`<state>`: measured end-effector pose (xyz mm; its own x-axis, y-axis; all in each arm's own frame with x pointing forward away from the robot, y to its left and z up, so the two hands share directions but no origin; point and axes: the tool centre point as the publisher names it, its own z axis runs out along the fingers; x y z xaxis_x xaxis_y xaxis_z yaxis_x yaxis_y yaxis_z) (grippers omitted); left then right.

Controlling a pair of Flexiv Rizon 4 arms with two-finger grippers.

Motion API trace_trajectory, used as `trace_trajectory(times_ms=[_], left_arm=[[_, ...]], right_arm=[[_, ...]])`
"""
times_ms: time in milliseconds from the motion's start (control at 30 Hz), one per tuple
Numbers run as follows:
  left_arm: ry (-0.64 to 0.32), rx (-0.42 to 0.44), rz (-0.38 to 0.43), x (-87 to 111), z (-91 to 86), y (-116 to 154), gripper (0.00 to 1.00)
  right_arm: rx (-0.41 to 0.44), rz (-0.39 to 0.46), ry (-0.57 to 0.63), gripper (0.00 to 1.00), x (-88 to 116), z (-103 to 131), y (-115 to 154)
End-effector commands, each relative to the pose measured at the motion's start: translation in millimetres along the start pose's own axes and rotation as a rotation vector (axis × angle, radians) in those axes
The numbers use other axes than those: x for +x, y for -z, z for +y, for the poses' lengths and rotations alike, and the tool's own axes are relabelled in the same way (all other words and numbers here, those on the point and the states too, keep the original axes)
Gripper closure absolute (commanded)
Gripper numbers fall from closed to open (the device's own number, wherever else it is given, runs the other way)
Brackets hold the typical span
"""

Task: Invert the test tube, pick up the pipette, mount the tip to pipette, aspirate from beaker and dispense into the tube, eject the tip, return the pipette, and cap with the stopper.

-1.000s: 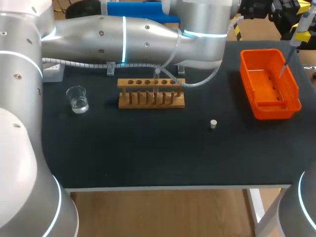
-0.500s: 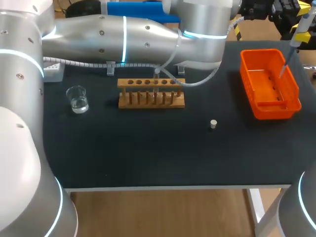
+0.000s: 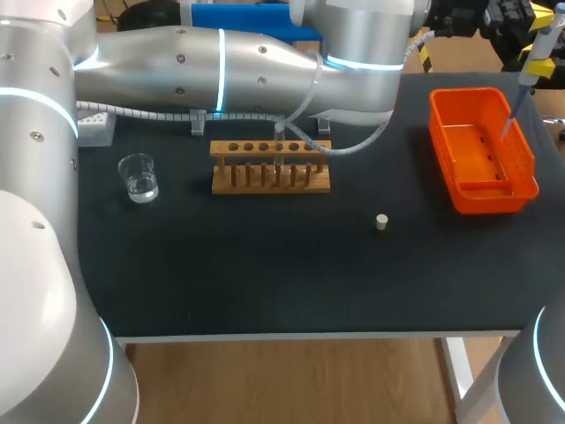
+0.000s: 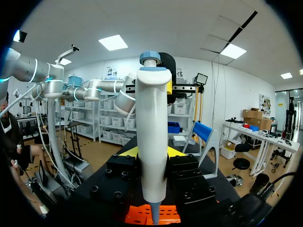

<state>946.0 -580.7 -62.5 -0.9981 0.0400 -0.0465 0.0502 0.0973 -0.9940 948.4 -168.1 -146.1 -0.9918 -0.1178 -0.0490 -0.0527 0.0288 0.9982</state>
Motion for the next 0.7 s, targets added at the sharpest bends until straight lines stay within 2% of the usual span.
trace_trajectory(times_ms=[33, 700], left_arm=[[0.003, -0.006, 0.01, -0.9, 6.1, -2.2, 1.0], [0.032, -0.023, 0.027, -2.2, 18.6, -6.5, 1.0]], right_arm=[[0.002, 0.002, 0.0, 1.0, -0.9, 5.4, -0.1], [0.002, 0.002, 0.0, 1.0, -0.9, 5.4, -0.1]])
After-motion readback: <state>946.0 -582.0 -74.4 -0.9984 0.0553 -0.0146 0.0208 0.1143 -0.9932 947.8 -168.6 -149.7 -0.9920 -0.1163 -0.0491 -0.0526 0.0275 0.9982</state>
